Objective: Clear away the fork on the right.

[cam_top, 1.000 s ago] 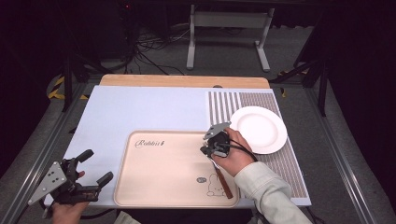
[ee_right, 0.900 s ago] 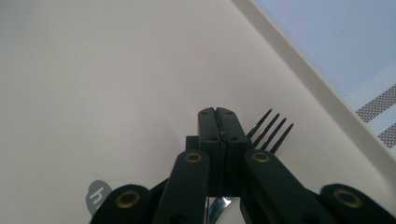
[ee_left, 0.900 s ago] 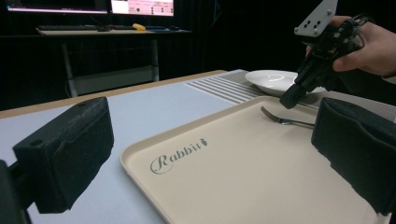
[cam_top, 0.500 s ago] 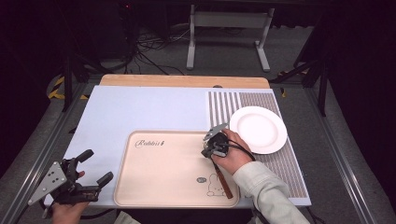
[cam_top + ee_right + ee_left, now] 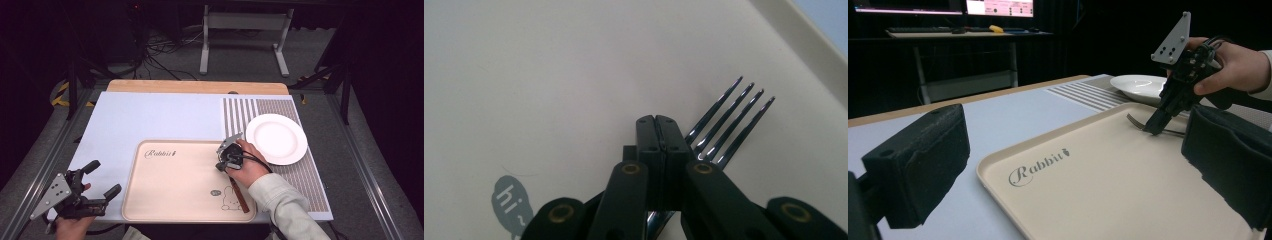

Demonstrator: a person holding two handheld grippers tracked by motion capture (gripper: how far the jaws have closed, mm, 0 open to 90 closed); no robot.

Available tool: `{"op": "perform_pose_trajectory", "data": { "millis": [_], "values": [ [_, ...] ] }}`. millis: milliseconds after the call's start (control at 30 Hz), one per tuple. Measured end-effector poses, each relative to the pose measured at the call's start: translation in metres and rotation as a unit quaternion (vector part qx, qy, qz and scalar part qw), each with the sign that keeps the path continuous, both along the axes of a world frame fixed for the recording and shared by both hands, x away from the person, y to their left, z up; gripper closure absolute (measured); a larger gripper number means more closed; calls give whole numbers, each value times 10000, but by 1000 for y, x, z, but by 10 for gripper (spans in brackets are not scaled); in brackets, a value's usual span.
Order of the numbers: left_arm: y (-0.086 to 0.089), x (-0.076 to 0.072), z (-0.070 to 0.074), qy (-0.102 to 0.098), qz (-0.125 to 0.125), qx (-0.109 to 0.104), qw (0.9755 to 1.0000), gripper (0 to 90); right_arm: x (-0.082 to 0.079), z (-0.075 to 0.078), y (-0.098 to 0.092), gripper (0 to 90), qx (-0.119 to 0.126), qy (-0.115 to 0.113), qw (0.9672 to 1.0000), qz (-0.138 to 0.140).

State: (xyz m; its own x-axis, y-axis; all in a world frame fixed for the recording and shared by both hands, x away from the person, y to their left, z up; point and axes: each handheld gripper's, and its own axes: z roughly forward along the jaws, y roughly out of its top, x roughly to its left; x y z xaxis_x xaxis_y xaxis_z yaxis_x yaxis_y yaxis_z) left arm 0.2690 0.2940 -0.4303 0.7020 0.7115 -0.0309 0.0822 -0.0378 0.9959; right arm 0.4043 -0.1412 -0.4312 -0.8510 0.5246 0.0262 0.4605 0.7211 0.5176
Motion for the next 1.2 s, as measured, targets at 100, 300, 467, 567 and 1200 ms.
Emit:
{"op": "perform_pose_trajectory", "data": {
  "millis": [100, 300, 467, 567, 1200],
  "values": [
    [0, 0, 0, 1, -2, 1, 10000, 0, 0, -1, 0, 900, -18, 13, 10000, -14],
    [0, 0, 0, 4, -8, 15, 10000, 0, 0, -1, 0, 900, -57, 4, 10000, -32],
    [0, 0, 0, 6, -12, 13, 10000, 0, 1, -1, 0, 900, -90, -7, 9999, -45],
    [0, 0, 0, 0, -8, 1, 10000, 0, 1, 0, -1, 900, -122, -30, 9999, -73],
    [-1, 1, 0, 14, -8, 8, 10000, 0, 7, 2, -23, 900, -300, -75, 9978, -588]
  ]
}}
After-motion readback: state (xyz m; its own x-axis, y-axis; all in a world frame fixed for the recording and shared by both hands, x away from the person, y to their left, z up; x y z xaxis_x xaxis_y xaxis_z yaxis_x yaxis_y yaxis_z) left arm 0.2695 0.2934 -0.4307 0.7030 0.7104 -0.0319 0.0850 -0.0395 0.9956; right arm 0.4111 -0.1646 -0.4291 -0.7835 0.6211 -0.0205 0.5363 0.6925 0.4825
